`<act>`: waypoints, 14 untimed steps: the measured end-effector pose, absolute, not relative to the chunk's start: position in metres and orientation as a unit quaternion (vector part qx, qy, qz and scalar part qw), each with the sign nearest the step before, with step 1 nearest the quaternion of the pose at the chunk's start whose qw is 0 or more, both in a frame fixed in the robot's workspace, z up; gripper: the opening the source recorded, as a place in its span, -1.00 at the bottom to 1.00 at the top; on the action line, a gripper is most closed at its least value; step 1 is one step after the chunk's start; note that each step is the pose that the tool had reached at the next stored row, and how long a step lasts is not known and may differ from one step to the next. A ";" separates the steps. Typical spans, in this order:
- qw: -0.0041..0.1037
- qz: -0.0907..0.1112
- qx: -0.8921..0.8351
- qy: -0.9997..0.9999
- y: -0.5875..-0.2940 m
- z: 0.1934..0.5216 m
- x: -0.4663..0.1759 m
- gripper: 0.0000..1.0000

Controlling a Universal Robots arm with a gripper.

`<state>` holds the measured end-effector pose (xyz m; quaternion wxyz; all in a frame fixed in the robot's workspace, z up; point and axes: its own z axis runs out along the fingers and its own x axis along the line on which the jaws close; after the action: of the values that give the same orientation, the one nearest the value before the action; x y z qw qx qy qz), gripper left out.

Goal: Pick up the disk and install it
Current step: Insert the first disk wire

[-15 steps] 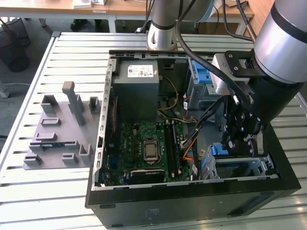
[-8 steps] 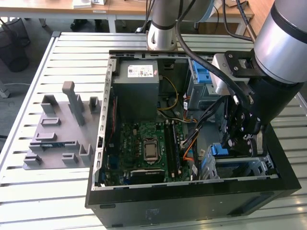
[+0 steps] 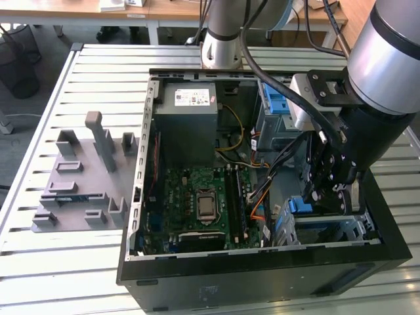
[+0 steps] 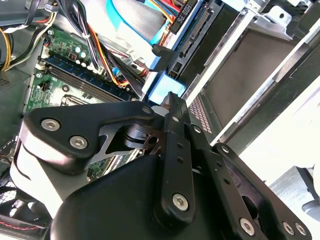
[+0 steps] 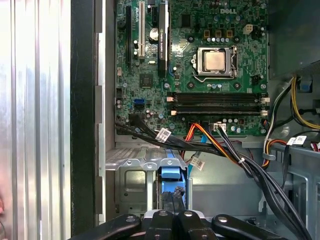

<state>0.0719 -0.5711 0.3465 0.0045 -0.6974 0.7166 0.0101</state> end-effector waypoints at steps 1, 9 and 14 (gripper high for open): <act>0.005 0.010 -0.697 0.717 -0.571 0.346 0.072 -0.79; 0.005 0.010 -0.697 0.717 -0.571 0.347 0.077 -0.79; 0.005 0.010 -0.697 0.717 -0.571 0.347 0.085 -0.79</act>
<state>0.0850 -0.5711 0.3465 0.0045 -0.6974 0.7166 0.0101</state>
